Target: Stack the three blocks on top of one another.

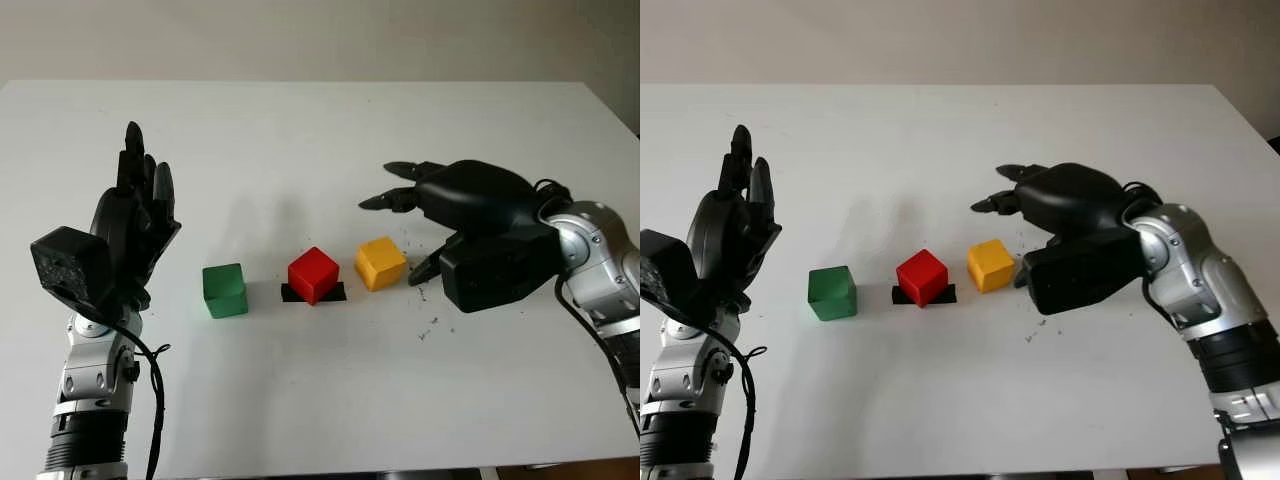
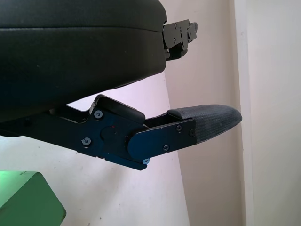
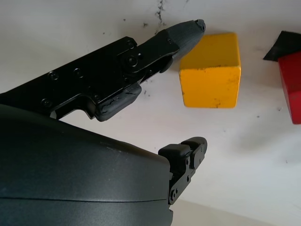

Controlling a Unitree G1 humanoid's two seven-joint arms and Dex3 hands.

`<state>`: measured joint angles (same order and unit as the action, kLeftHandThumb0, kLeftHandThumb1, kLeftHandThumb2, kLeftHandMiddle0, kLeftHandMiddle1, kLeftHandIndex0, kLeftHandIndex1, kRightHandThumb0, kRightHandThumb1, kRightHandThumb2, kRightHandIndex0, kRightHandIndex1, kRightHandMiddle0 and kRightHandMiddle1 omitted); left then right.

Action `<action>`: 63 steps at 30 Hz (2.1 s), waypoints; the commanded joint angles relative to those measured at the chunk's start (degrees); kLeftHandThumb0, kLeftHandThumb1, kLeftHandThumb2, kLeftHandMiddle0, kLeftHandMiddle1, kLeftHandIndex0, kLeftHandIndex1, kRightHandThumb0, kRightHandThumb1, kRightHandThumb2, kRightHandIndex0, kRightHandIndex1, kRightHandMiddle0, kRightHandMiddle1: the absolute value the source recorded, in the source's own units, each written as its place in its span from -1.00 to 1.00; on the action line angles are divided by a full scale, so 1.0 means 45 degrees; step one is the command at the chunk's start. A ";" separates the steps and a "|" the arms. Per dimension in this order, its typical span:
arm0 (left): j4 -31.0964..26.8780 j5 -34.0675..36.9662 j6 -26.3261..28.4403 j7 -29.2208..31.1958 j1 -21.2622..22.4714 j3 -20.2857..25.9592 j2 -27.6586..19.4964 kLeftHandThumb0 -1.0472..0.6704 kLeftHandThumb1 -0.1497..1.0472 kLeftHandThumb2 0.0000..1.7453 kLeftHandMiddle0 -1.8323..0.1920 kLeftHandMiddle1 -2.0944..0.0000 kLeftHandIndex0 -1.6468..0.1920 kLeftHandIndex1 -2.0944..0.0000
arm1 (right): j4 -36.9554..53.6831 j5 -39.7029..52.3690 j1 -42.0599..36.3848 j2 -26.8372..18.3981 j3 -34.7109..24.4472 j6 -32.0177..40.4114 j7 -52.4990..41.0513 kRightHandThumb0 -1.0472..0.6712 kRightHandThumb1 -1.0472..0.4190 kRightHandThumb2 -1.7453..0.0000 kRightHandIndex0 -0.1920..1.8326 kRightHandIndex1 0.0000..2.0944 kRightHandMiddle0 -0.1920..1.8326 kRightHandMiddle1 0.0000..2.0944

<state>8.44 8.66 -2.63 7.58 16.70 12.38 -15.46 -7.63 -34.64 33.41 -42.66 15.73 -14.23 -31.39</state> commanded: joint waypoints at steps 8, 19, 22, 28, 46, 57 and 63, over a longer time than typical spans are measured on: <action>-0.0111 0.0027 0.0012 0.0008 0.0209 0.0034 0.0015 -0.65 1.00 -0.26 1.00 1.00 0.99 0.98 | -0.0318 -0.0329 -0.0331 0.0380 0.0115 -0.0183 0.0826 -0.56 -0.75 0.93 -0.70 -0.93 -0.33 -0.89; -0.0233 -0.0029 -0.0017 -0.0085 0.0144 -0.0036 0.0048 -0.64 1.00 -0.27 1.00 1.00 1.00 0.97 | -0.1060 -0.0982 -0.0321 0.0460 0.0412 -0.1007 0.2014 -0.56 -0.79 0.93 -0.66 -0.93 -0.22 -0.82; -0.0313 -0.0093 0.0051 -0.0059 0.0085 -0.0084 -0.0009 -0.65 1.00 -0.27 1.00 1.00 1.00 0.98 | -0.1134 -0.0954 -0.0349 0.0520 0.0409 -0.1041 0.2141 -0.53 -0.80 0.93 -0.64 -0.93 -0.17 -0.78; -0.0288 -0.0278 0.0071 -0.0094 0.0072 -0.0118 -0.0033 -0.66 1.00 -0.26 1.00 1.00 0.99 0.97 | -0.1247 -0.0944 -0.0399 0.0545 0.0430 -0.1157 0.2269 -0.50 -0.81 0.94 -0.59 -0.94 -0.39 -0.18; -0.0441 -0.0310 0.0186 -0.0133 0.0016 -0.0124 0.0113 -0.68 1.00 -0.31 1.00 1.00 1.00 1.00 | -0.1353 -0.0730 -0.0655 0.0634 0.0331 -0.1754 0.2936 -0.45 -0.80 0.94 -0.50 -0.92 -0.34 -0.03; -0.0454 -0.0404 0.0169 -0.0225 -0.0053 -0.0167 0.0195 -0.64 1.00 -0.32 1.00 1.00 1.00 1.00 | -0.1753 -0.0143 -0.0812 0.0976 0.0100 -0.2091 0.3760 -0.29 -0.87 0.93 -0.42 -0.91 -0.29 0.12; -0.0409 -0.0469 -0.0008 -0.0300 -0.0121 -0.0144 0.0248 -0.63 1.00 -0.34 1.00 1.00 1.00 1.00 | -0.2063 0.0632 -0.0819 0.1081 -0.0161 -0.2178 0.3777 -0.26 -0.88 0.94 -0.41 -0.92 -0.31 0.17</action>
<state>7.45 6.85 -2.10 6.51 16.68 11.71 -14.47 -16.07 -33.04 29.82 -38.03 16.31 -23.43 -14.85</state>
